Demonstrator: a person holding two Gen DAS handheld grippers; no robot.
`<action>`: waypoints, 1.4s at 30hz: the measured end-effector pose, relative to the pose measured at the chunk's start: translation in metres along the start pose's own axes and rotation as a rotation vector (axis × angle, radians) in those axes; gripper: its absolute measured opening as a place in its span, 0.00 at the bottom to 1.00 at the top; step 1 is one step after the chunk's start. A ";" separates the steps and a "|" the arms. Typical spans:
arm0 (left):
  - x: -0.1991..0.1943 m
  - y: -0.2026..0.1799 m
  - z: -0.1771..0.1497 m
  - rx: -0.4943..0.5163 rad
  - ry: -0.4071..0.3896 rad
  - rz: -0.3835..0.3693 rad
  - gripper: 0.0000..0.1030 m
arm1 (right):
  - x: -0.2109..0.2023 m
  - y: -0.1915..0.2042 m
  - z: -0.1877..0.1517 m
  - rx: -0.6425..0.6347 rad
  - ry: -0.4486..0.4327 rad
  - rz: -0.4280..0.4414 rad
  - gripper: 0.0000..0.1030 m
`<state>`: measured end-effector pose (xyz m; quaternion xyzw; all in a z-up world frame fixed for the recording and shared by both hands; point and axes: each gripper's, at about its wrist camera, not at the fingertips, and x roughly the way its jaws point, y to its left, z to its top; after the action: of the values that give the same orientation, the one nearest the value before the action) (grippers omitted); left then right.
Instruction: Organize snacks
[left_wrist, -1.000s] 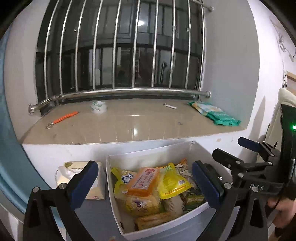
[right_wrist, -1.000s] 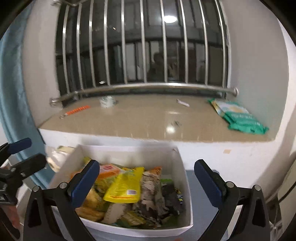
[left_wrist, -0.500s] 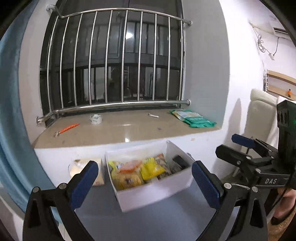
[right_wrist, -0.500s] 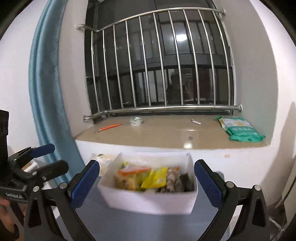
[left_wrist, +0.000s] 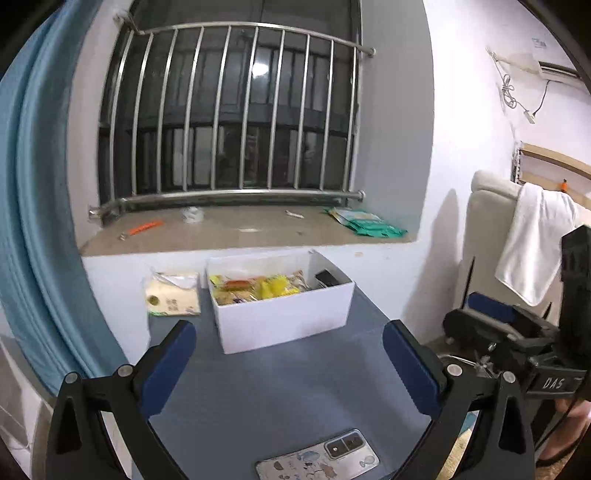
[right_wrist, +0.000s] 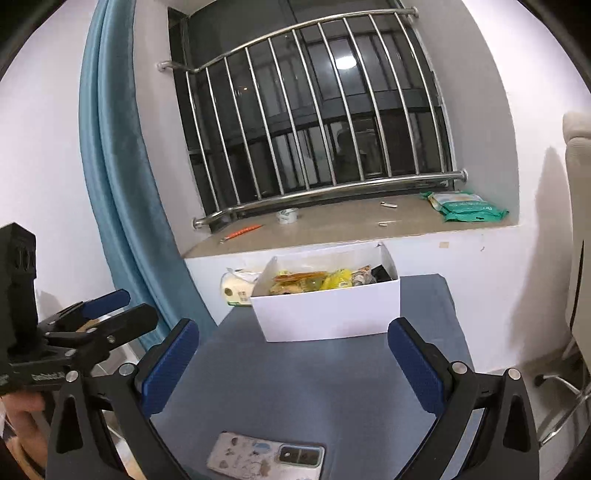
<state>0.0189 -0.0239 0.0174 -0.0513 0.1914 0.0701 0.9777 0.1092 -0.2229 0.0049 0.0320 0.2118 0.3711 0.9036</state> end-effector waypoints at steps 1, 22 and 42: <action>-0.003 -0.001 -0.001 -0.003 -0.010 -0.004 1.00 | -0.003 0.002 0.001 -0.010 -0.011 -0.011 1.00; -0.012 0.014 -0.001 -0.030 -0.013 0.044 1.00 | -0.011 0.028 0.006 -0.068 -0.020 -0.015 1.00; -0.007 0.012 -0.004 -0.025 0.002 0.041 1.00 | -0.009 0.031 0.004 -0.062 -0.006 -0.020 1.00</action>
<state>0.0087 -0.0136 0.0156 -0.0596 0.1923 0.0926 0.9751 0.0848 -0.2060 0.0180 0.0030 0.1978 0.3683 0.9084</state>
